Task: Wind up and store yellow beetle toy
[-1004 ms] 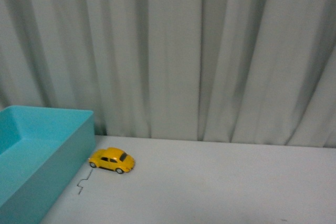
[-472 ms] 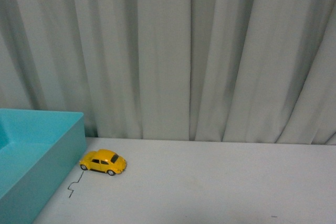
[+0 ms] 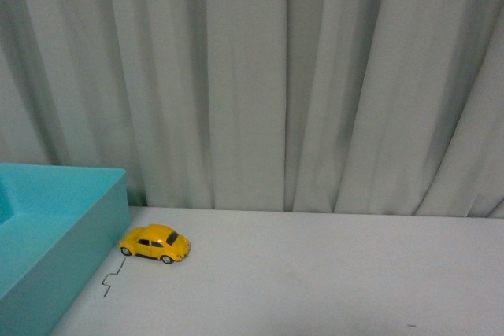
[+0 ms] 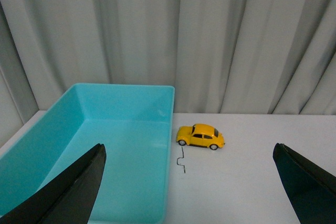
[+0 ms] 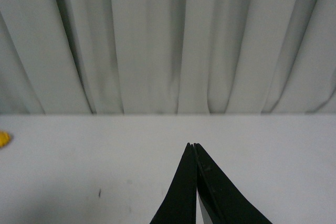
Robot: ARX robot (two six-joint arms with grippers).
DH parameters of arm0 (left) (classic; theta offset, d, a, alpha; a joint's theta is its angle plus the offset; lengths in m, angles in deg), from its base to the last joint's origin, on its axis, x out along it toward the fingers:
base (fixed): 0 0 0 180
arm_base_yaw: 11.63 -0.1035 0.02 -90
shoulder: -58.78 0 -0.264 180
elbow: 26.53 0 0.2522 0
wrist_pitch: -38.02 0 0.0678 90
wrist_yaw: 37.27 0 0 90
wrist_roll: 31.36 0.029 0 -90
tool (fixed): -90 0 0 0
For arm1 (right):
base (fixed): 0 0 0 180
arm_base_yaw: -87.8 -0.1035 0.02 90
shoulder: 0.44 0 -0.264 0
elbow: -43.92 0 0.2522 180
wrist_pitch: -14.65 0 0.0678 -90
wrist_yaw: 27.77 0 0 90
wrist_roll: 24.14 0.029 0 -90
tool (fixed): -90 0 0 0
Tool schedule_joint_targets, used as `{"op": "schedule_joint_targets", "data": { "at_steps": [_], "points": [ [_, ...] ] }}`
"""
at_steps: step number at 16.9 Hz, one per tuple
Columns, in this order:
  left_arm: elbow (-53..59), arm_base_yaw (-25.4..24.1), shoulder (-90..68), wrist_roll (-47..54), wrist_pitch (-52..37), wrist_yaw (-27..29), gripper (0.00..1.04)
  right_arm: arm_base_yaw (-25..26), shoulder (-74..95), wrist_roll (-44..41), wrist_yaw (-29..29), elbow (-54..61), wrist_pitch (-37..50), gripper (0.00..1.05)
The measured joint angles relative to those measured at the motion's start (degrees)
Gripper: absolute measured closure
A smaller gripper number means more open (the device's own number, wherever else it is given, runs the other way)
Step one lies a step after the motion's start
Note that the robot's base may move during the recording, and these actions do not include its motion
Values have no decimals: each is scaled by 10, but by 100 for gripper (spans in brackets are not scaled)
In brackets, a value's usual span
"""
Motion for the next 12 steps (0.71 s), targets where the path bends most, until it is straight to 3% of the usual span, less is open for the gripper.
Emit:
{"op": "schedule_joint_targets", "data": {
  "at_steps": [4, 12],
  "points": [
    [0, 0, 0, 0, 0, 0, 7, 0, 1, 0, 0, 0, -5, 103],
    [0, 0, 0, 0, 0, 0, 7, 0, 1, 0, 0, 0, -5, 27]
  ]
}}
